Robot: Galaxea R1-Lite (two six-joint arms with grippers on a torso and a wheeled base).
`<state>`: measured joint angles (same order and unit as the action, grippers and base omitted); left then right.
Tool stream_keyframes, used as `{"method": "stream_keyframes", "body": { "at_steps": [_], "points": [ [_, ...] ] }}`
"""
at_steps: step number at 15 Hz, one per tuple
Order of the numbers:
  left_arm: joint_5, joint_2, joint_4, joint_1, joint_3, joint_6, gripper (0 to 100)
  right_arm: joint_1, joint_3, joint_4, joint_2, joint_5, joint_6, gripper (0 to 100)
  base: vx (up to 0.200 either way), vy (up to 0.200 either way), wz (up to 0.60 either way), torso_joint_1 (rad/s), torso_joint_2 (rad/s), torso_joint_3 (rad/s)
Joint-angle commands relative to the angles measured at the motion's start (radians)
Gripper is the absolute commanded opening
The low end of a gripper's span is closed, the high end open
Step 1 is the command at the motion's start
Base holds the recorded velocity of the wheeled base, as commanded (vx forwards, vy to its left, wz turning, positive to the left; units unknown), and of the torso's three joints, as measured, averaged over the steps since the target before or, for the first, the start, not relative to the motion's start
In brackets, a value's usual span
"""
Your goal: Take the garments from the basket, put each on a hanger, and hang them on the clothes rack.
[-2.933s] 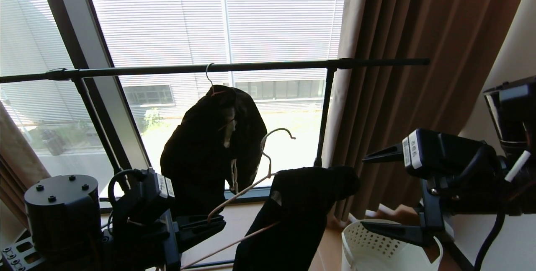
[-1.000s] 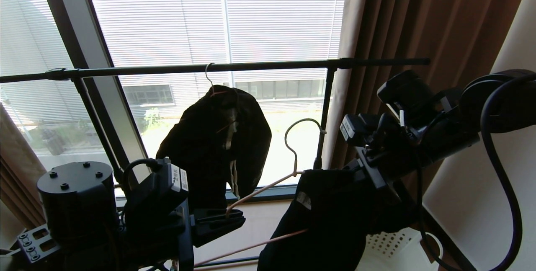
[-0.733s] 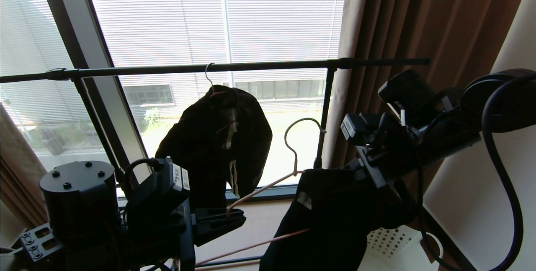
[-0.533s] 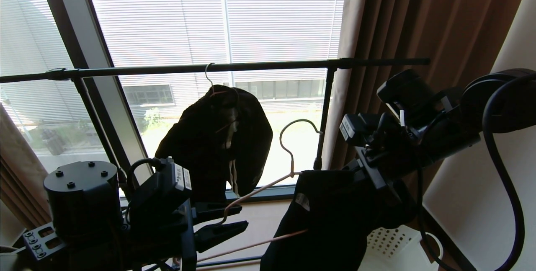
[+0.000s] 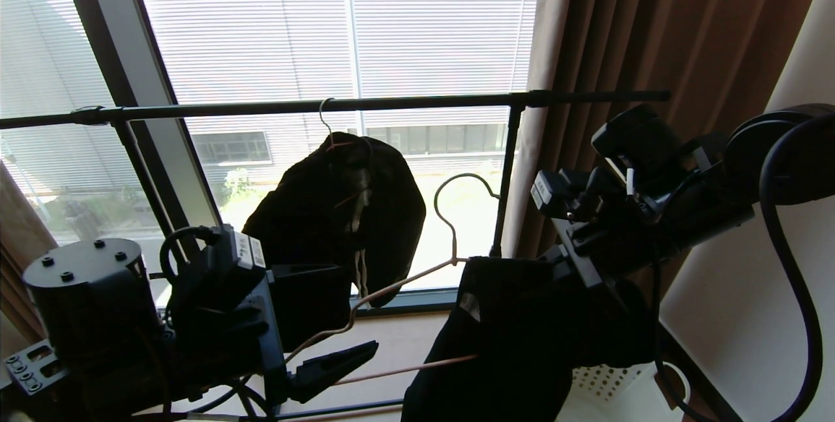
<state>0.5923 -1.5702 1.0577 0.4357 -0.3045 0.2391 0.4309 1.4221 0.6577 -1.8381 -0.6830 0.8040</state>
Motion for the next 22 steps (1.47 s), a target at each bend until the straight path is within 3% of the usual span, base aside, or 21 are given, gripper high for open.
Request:
{"method": "stream_keyframes", "body": {
  "at_steps": [1,2,3,5,8,11,14,16,18,19,22],
  "points": [
    [0.003,0.096,0.004,-0.052,0.041,-0.037,100,-0.018,0.003,-0.004,0.0,-0.001,-0.031,0,0.0,0.0,0.0,0.0,0.0,0.0],
    [0.003,0.096,0.004,-0.052,0.041,-0.037,100,-0.018,0.003,-0.004,0.0,-0.001,-0.031,0,0.0,0.0,0.0,0.0,0.0,0.0],
    [0.007,0.182,0.004,-0.071,0.088,-0.156,100,-0.061,0.003,-0.006,0.002,-0.007,-0.062,0,0.0,0.0,0.0,0.0,0.0,0.0],
    [0.006,0.213,0.002,-0.078,0.143,-0.333,100,-0.116,0.003,-0.006,0.016,-0.064,-0.069,0,0.0,0.0,0.0,0.0,0.0,0.0],
    [0.021,0.177,0.001,-0.08,0.203,-0.512,100,-0.15,0.008,-0.01,0.068,-0.135,-0.109,0,0.0,0.0,0.0,0.0,0.0,0.0],
    [0.089,0.082,0.002,-0.065,0.212,-0.554,100,-0.155,0.017,-0.01,0.1,-0.138,-0.126,0,0.0,0.0,0.0,0.0,0.0,0.0],
    [0.089,-0.022,0.015,0.008,0.173,-0.563,100,-0.152,0.032,-0.039,0.12,-0.138,-0.172,0,0.0,0.0,0.0,0.0,0.0,0.0],
    [0.09,-0.07,0.041,0.044,0.168,-0.621,100,-0.153,0.021,-0.081,0.129,-0.141,-0.203,0,0.0,0.0,0.0,0.0,0.0,0.0],
    [0.09,-0.139,0.134,0.046,0.173,-0.689,100,-0.159,0.014,-0.105,0.131,-0.15,-0.223,0,0.0,0.0,0.0,0.0,0.0,0.0],
    [0.09,-0.202,0.245,0.046,0.177,-0.775,100,-0.164,0.004,-0.112,0.135,-0.199,-0.229,0,0.0,0.0,0.0,0.0,0.0,0.0],
    [0.136,-0.332,0.513,0.032,0.248,-0.917,100,-0.184,-0.019,-0.116,0.16,-0.267,-0.229,0,0.0,0.0,0.0,0.0,0.0,0.0]
  ]
}}
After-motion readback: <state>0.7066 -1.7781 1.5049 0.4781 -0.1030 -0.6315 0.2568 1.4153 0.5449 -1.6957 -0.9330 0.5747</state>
